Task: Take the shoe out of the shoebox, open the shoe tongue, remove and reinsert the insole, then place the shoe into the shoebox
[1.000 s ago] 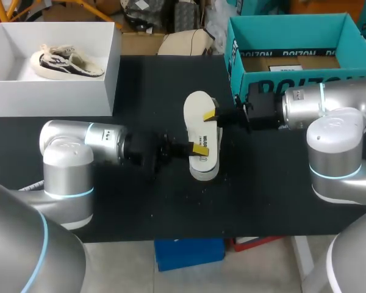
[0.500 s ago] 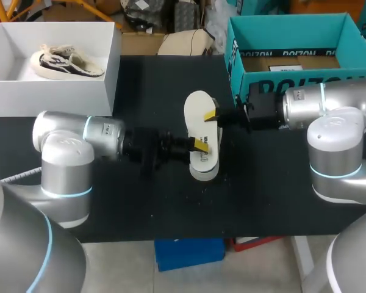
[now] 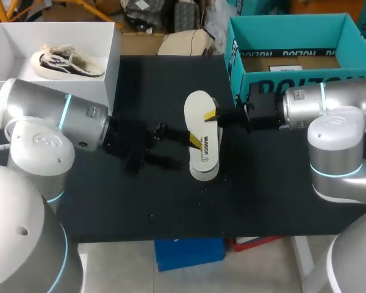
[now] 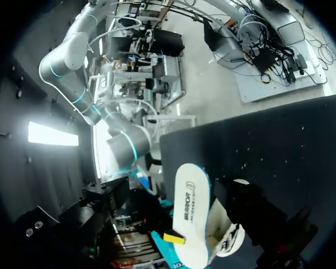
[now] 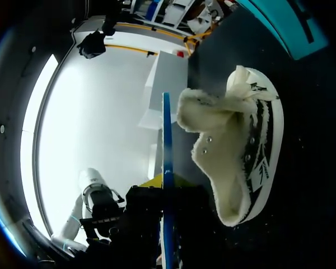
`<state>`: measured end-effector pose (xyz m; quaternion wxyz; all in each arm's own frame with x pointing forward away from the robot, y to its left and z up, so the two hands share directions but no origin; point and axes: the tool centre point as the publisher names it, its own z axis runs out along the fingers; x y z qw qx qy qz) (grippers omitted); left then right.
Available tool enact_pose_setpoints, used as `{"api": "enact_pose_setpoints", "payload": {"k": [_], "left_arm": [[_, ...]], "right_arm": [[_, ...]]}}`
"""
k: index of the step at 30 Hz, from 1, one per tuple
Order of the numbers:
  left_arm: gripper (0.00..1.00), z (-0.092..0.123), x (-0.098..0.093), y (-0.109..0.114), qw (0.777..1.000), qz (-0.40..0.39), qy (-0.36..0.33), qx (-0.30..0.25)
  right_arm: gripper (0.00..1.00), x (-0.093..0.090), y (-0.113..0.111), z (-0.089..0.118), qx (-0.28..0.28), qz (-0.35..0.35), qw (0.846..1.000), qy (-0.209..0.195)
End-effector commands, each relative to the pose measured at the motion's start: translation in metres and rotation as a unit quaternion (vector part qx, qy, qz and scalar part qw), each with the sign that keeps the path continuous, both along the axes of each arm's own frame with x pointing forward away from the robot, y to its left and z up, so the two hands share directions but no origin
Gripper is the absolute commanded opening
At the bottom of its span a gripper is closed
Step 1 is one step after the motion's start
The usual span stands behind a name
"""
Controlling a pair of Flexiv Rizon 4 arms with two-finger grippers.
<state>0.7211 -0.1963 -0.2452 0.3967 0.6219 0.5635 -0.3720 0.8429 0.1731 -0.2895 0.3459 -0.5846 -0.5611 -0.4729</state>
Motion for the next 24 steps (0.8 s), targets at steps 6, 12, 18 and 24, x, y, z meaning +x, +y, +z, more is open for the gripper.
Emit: {"api": "enact_pose_setpoints", "payload": {"k": [6,12,18,24], "left_arm": [[1.0,0.02,0.018,-0.012,0.836,0.086,0.018,0.541],[1.0,0.019,0.027,-0.022,0.804,0.089,0.0,0.588],[1.0,0.018,0.027,-0.028,0.768,0.083,-0.004,0.635],[1.0,0.018,0.027,-0.028,0.748,0.085,-0.005,0.658]], "right_arm": [[0.0,0.0,0.002,-0.001,0.0,-0.002,1.0,-0.001],[0.0,0.0,0.002,-0.001,0.0,-0.002,1.0,-0.001],[0.0,0.0,0.002,-0.001,0.0,-0.002,1.0,-0.001],[0.0,0.0,0.002,-0.001,0.0,-0.002,1.0,-0.001]]}}
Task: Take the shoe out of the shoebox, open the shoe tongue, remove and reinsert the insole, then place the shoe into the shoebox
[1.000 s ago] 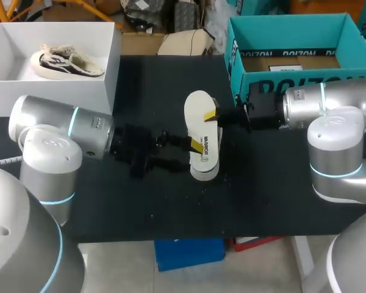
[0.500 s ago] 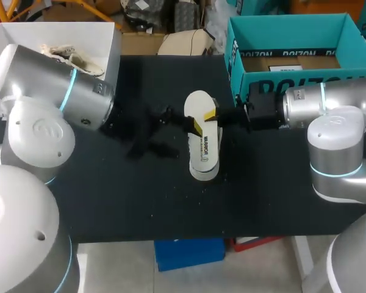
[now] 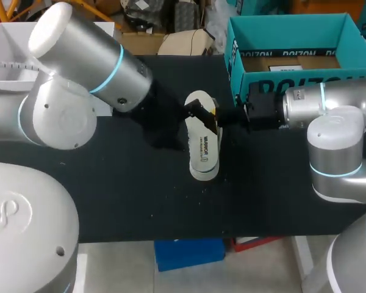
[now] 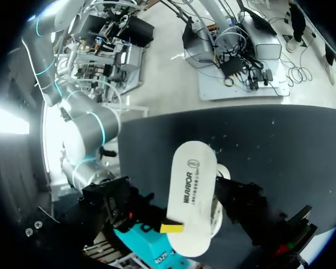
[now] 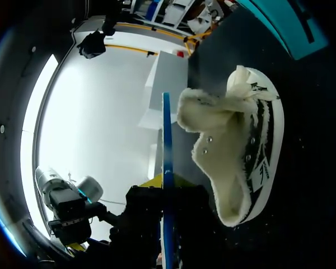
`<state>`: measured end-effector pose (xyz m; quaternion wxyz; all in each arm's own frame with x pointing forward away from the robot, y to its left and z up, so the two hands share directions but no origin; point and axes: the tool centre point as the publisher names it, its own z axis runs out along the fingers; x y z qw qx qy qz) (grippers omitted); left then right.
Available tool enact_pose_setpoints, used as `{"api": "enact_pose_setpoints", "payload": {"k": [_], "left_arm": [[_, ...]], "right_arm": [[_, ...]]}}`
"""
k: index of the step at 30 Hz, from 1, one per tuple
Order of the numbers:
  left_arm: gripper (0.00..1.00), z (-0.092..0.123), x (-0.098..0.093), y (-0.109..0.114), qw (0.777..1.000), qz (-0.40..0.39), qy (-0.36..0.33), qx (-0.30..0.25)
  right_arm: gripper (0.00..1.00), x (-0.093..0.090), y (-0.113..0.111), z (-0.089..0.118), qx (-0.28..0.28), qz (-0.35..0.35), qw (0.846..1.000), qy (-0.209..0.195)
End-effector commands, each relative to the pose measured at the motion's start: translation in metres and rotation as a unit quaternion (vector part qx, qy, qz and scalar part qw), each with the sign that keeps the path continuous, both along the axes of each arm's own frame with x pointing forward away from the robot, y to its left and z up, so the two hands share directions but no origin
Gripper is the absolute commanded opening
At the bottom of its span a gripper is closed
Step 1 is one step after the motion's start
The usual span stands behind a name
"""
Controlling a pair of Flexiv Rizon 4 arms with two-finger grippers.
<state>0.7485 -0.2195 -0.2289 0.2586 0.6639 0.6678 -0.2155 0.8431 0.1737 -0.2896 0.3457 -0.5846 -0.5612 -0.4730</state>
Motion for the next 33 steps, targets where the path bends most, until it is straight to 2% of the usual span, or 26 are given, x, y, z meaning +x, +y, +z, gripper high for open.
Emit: {"api": "enact_pose_setpoints", "payload": {"k": [1,10,14,15,18,33], "left_arm": [[1.0,0.002,0.0,-0.005,0.883,0.038,0.005,0.468],[1.0,0.001,0.001,-0.006,0.887,0.032,0.0,0.461],[1.0,0.002,0.001,-0.004,0.915,0.014,-0.007,0.404],[1.0,0.002,0.002,-0.003,0.915,0.026,-0.015,0.403],[1.0,0.003,0.003,-0.001,0.934,0.022,-0.026,0.356],[1.0,0.005,0.013,-0.003,0.951,0.009,-0.054,0.306]], "right_arm": [[0.0,0.0,0.001,-0.001,0.0,-0.001,1.0,0.0],[0.0,0.0,0.001,-0.001,0.0,-0.001,1.0,0.0],[0.0,0.0,0.001,-0.001,0.0,-0.001,1.0,0.0],[0.0,0.0,0.001,-0.001,0.0,-0.001,1.0,0.0],[0.0,0.0,0.001,-0.001,0.0,-0.001,1.0,0.0],[0.0,0.0,0.001,-0.001,0.0,-0.001,1.0,0.0]]}}
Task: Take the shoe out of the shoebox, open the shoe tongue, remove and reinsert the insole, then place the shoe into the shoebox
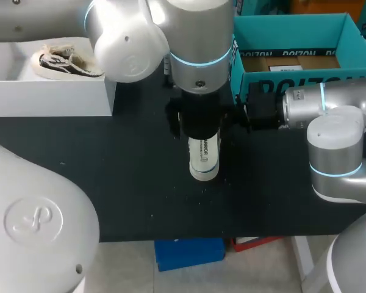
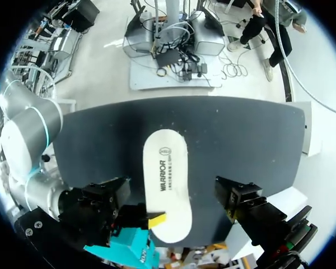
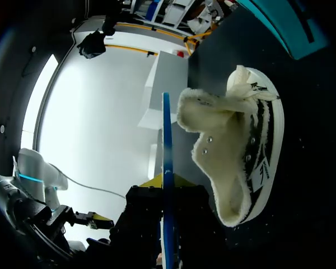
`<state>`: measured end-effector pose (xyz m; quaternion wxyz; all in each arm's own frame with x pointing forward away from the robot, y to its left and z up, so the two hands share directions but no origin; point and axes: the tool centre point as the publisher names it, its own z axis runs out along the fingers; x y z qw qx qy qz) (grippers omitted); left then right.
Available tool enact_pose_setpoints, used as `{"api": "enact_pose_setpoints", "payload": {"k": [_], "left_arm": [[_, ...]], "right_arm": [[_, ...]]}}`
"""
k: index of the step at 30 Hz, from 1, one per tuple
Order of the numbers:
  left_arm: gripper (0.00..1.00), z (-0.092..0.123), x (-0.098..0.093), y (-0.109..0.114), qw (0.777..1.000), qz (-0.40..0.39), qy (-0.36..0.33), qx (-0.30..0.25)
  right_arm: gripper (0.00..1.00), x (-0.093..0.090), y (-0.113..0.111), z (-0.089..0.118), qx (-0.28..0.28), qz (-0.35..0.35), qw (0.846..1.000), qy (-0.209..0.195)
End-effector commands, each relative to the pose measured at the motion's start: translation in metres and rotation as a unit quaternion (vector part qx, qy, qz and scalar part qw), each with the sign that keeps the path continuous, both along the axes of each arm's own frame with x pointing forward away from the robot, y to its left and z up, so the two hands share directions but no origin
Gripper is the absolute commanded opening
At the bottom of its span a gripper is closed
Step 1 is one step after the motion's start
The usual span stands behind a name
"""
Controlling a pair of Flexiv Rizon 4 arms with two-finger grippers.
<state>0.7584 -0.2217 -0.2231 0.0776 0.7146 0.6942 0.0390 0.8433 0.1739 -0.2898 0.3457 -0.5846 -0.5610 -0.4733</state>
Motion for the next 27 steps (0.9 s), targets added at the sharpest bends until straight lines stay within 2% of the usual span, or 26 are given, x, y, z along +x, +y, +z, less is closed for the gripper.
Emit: {"api": "enact_pose_setpoints", "payload": {"k": [1,8,15,20,27], "left_arm": [[1.0,0.0,0.004,-0.001,1.0,-0.001,-0.003,-0.004],[1.0,0.003,0.011,0.001,1.0,-0.006,-0.011,-0.018],[1.0,0.006,0.028,0.007,1.0,-0.001,-0.014,-0.021],[1.0,0.007,0.048,0.01,1.0,-0.002,-0.014,-0.023],[1.0,0.007,0.089,0.012,1.0,-0.011,-0.015,-0.025]], "right_arm": [[0.0,-0.001,0.001,-0.001,0.0,-0.001,1.0,0.0],[0.0,-0.001,0.001,-0.001,0.0,-0.001,1.0,0.0],[0.0,-0.001,0.001,-0.001,0.0,-0.001,1.0,0.0],[0.0,-0.001,0.001,-0.001,0.0,-0.001,1.0,0.0],[0.0,-0.001,0.001,-0.001,0.0,-0.001,1.0,0.0]]}}
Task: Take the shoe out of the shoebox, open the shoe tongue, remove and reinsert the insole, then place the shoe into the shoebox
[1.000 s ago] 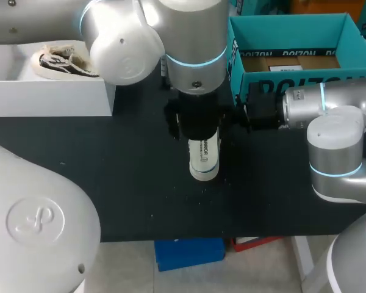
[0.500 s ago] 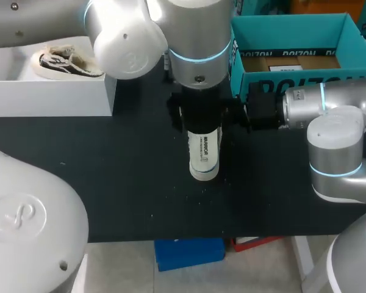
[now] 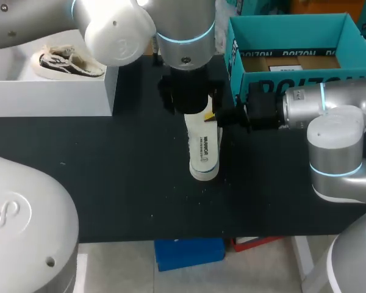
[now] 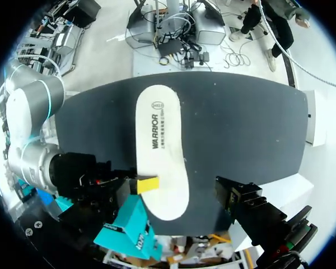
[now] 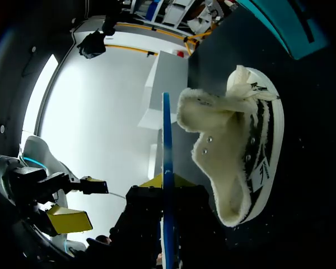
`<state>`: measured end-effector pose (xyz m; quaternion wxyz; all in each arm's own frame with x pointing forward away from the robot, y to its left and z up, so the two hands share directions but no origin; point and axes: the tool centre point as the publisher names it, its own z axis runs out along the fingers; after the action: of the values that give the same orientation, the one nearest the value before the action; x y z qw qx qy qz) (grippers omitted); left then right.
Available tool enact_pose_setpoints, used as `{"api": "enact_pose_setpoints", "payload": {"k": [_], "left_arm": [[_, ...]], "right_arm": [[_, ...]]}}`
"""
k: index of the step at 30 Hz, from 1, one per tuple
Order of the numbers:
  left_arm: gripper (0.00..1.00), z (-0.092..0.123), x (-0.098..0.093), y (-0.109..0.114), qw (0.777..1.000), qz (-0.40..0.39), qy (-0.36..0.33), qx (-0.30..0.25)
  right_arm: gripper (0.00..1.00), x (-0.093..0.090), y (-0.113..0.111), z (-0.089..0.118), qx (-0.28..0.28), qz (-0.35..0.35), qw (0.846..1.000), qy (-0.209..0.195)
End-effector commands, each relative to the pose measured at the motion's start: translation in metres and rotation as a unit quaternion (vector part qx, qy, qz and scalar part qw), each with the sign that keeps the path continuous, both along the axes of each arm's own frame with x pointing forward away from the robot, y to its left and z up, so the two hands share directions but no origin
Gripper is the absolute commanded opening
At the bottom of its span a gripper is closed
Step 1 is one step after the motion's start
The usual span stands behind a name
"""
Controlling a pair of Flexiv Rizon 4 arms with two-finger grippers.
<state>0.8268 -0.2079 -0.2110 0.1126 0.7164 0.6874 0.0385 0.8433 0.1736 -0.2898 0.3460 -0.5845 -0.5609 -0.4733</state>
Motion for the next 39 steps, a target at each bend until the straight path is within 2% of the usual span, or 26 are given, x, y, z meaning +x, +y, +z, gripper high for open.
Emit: {"api": "enact_pose_setpoints", "payload": {"k": [1,10,26,33,39], "left_arm": [[1.0,-0.005,0.027,-0.002,1.0,-0.006,0.009,-0.001],[1.0,-0.015,0.075,-0.003,1.0,-0.016,0.013,-0.013],[1.0,-0.022,0.129,0.0,1.0,-0.014,0.006,-0.02],[1.0,-0.019,0.132,-0.007,1.0,-0.017,-0.001,-0.025],[1.0,-0.018,0.114,-0.007,1.0,-0.011,0.002,-0.029]], "right_arm": [[0.0,-0.001,0.001,-0.001,0.0,-0.001,1.0,0.0],[0.0,-0.001,0.001,-0.001,0.0,-0.001,1.0,0.0],[0.0,-0.001,0.001,-0.001,0.0,-0.001,1.0,0.0],[0.0,-0.001,0.001,-0.001,0.0,-0.001,1.0,0.0],[0.0,-0.001,0.001,-0.001,0.0,-0.001,1.0,0.0]]}}
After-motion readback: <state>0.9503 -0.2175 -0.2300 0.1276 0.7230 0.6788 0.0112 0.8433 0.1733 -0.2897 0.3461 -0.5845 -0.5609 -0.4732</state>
